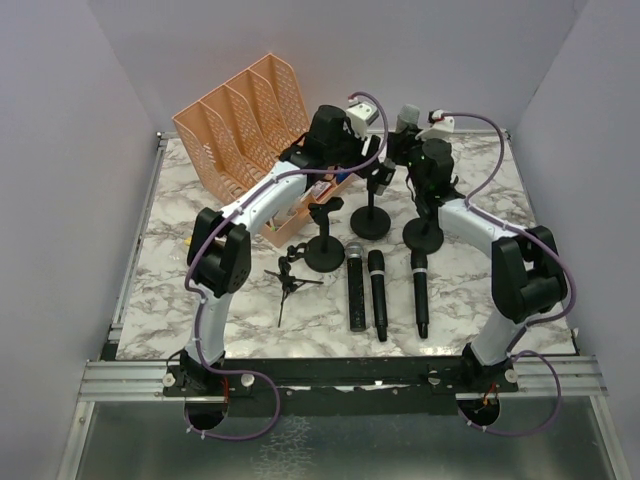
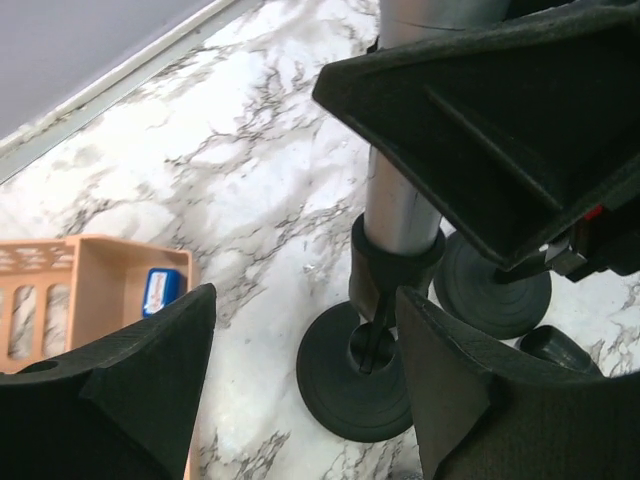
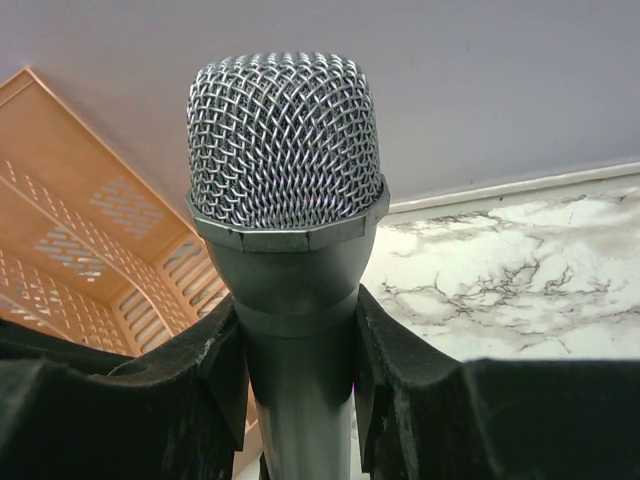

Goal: Attach the microphones to the stand

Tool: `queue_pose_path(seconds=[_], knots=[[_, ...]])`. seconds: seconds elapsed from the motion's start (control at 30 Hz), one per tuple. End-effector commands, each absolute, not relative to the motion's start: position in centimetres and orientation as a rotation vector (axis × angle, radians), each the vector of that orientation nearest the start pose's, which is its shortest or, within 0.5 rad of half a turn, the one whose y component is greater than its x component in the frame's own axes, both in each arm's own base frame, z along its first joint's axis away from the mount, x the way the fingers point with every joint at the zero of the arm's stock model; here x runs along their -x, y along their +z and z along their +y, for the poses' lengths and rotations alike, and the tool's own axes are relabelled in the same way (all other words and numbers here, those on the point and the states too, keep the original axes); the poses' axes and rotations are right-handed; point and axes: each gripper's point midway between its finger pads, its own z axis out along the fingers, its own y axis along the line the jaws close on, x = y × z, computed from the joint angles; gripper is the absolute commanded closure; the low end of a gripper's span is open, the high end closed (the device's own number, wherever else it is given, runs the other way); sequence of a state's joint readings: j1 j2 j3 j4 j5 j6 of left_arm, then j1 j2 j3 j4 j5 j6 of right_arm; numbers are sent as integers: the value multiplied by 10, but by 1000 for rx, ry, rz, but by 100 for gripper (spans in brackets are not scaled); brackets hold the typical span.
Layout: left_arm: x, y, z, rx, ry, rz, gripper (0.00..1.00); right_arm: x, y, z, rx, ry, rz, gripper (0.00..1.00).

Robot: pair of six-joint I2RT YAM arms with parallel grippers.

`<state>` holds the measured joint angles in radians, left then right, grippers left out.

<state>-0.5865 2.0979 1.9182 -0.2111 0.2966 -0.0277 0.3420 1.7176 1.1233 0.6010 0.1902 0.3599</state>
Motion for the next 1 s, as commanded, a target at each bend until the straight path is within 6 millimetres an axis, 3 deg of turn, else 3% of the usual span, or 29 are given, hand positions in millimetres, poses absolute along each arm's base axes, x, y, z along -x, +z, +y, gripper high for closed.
queue_pose_path(seconds=[0.0, 0.23, 0.6, 0.8, 0.97], knots=[[-483, 285, -356, -620, -625, 1829, 27, -529, 219, 174, -194, 378, 1657, 99], [-483, 301, -327, -516, -535, 1859, 25, -549, 240, 157, -250, 284, 1554, 99], [-473, 303, -321, -509, -545, 1872, 23, -553, 286, 143, -283, 267, 1390, 99], [-467, 305, -315, -544, -519, 1860, 20, -559, 298, 141, -302, 271, 1333, 99], [-466, 304, -311, -530, -503, 1869, 17, -568, 287, 145, -318, 286, 1327, 99]])
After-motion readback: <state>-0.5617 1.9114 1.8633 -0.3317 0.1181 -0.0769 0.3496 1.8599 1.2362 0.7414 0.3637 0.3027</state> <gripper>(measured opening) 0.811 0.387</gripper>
